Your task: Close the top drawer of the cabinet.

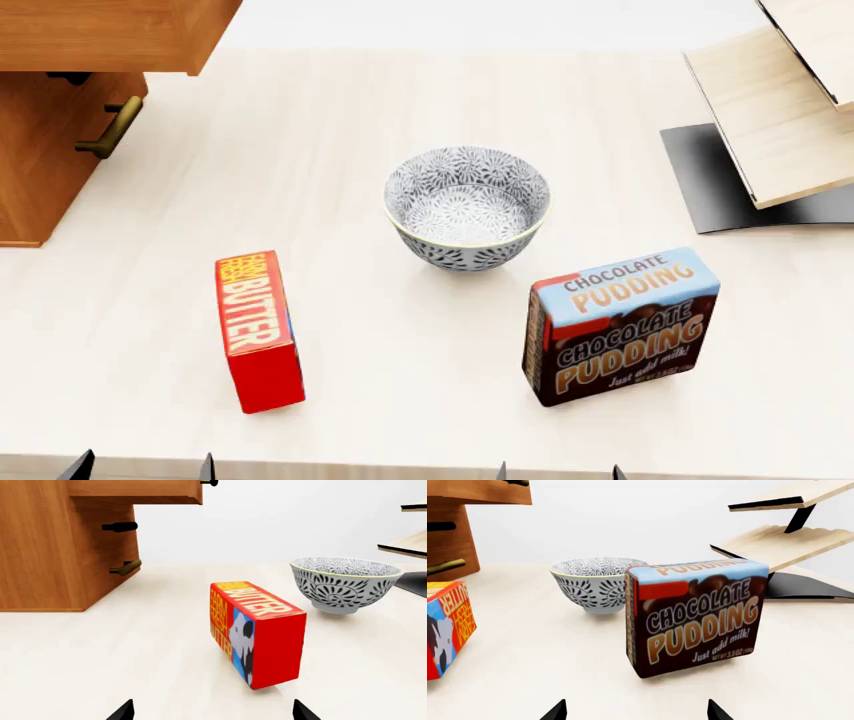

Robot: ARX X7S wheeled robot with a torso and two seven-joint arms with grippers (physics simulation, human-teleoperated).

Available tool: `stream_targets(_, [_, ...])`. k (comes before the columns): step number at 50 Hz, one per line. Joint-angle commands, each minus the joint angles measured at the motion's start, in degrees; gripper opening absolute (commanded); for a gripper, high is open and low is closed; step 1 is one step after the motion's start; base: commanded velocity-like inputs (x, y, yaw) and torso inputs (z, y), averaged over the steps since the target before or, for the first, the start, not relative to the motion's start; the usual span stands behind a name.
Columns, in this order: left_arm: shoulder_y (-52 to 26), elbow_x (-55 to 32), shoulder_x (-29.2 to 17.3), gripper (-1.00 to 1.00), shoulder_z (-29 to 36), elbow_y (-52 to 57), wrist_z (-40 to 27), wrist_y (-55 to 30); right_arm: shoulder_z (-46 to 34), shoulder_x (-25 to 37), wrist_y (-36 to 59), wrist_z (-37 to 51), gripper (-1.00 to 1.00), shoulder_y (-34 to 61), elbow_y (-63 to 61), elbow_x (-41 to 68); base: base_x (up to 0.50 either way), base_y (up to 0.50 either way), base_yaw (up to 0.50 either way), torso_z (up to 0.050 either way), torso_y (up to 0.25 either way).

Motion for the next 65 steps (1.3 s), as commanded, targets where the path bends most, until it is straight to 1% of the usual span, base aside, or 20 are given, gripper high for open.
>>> stream_targets(1, [-0.2, -2.3, -2.3, 1.0, 2.6, -0.5, -2.6, 0.4, -0.6, 0.5, -0.2, 0.6, 1.0, 0.2, 0.4, 0.5, 0.0, 0.0, 0.0, 0.0, 0.0])
stream_targets(19, [0.2, -4.4, -4.0, 1.0, 4.4, 1.3, -4.2, 0.0, -3.7, 3.4, 0.8, 5.1, 1.0, 0.1, -0.5, 2.1, 0.0, 0.0, 0.0, 0.0, 0.0])
stream_targets(25, [0.8, -1.7, -5.1, 1.0, 6.0, 3.5, -5.4, 1.5, -4.4, 3.9, 1.1, 5.8, 1.0, -0.1, -1.6, 2.4, 0.0, 0.0, 0.0, 0.0, 0.0])
stream_targets(28, [1.3, -1.2, -5.6, 1.0, 6.1, 7.3, -6.1, 0.2, -4.5, 4.2, 2.6, 6.6, 1.0, -0.2, -5.2, 2.2, 0.0, 0.0, 0.0, 0.0, 0.0])
stream_targets(31, [1.7, -1.9, -5.9, 1.0, 6.0, 11.4, -6.4, -1.7, -4.6, 4.7, 5.6, 7.2, 1.0, -0.7, -11.3, 2.2, 0.0, 0.0, 0.0, 0.0, 0.0])
stream_targets(35, [2.2, -0.4, -6.9, 1.0, 6.9, 18.8, -6.9, -4.7, -5.9, 5.3, 10.7, 7.5, 1.0, -1.1, -21.4, 1.5, 0.0, 0.0, 0.0, 0.0, 0.0])
stream_targets(36, [2.2, 0.2, -7.2, 1.0, 7.3, 21.4, -6.8, -5.8, -5.9, 5.3, 10.7, 7.5, 1.0, -1.1, -21.4, 1.5, 0.0, 0.0, 0.0, 0.0, 0.0])
stream_targets(37, [2.3, 0.1, -7.3, 1.0, 7.4, 23.8, -6.9, -7.0, -6.1, 5.4, 13.9, 7.6, 1.0, -0.2, -27.0, 1.6, 0.0, 0.0, 0.0, 0.0, 0.0])
stream_targets(40, [2.3, 0.5, -7.9, 1.0, 7.7, 29.0, -6.9, -10.0, -6.0, 5.7, 17.8, 7.9, 1.0, 0.4, -33.2, 2.1, 0.0, 0.0, 0.0, 0.0, 0.0])
stream_targets(46, [0.1, 0.4, -8.5, 1.0, 7.6, 39.4, -7.0, -17.0, -5.3, 6.4, 23.0, 8.6, 1.0, 1.5, -40.6, 3.1, 0.0, 0.0, 0.0, 0.0, 0.0])
stream_targets(50, [-0.1, 0.4, -8.9, 1.0, 7.9, 41.4, -7.1, -18.3, -5.3, 6.8, 23.5, 9.0, 1.0, 1.7, -41.8, 3.4, 0.0, 0.0, 0.0, 0.0, 0.0])
stream_targets(52, [0.1, -1.6, -8.4, 1.0, 7.1, 42.2, -7.0, -18.6, -4.9, 6.6, 23.3, 9.5, 1.0, 1.8, -42.7, 3.8, 0.0, 0.0, 0.0, 0.0, 0.0])
stream_targets(63, [-0.4, -1.0, -9.2, 1.0, 8.0, 43.2, -7.7, -19.5, -5.9, 7.6, 24.7, 10.7, 1.0, 2.5, -43.7, 3.1, 0.0, 0.0, 0.0, 0.0, 0.0])
stream_targets(65, [-0.6, -1.0, -9.3, 1.0, 8.1, 43.3, -7.8, -19.7, -6.1, 7.6, 26.3, 10.7, 1.0, 3.1, -44.1, 3.6, 0.0, 0.0, 0.0, 0.0, 0.0])
